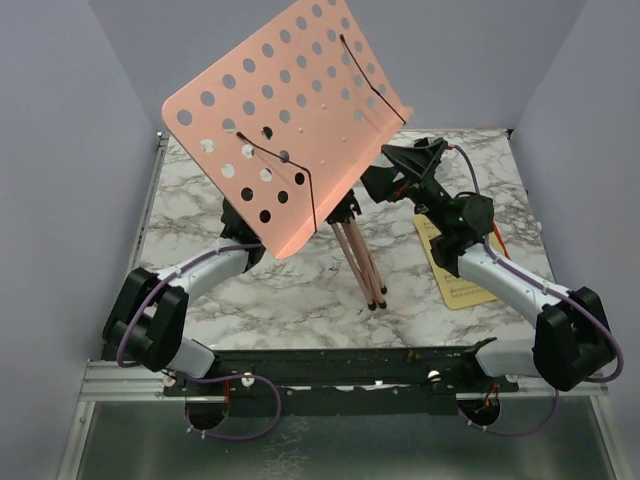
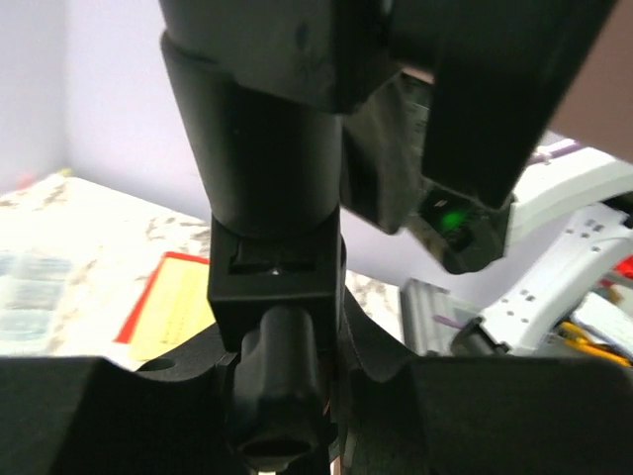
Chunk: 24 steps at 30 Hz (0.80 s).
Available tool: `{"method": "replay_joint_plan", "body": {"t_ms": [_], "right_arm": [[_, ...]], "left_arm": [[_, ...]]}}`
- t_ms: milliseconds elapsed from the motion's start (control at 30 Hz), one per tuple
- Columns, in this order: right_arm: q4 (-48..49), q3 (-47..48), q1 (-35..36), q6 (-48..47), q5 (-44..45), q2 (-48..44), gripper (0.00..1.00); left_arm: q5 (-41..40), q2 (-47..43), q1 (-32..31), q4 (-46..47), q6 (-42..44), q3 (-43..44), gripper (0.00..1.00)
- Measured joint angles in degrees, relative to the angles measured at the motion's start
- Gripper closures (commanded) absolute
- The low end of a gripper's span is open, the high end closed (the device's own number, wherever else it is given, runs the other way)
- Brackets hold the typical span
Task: Set up the instrument practice props
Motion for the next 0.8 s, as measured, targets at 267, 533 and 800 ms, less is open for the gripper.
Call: {"method": "replay_joint_plan", "body": {"t_ms": [267,533,800], "right_arm": [[0.04,-9.09,-0.92,-4.44,-1.57,-8.5,0.0],[-33.46,-8.07,-5.35,-37.83,-6.93,-18.36,0.01],[-63.95,-1.09,-5.27,-85.83,-0.59,-17.42,0.11]], "left_arm": [[0.28,-5.18,7.28,-11.5,6.29,1.4,1.0],[-0.11,-10.84,7.45,-20.59,10.56,1.18,1.0],[0.09,-13.49,7.5,-22.71,11.67,0.79,1.0]]}}
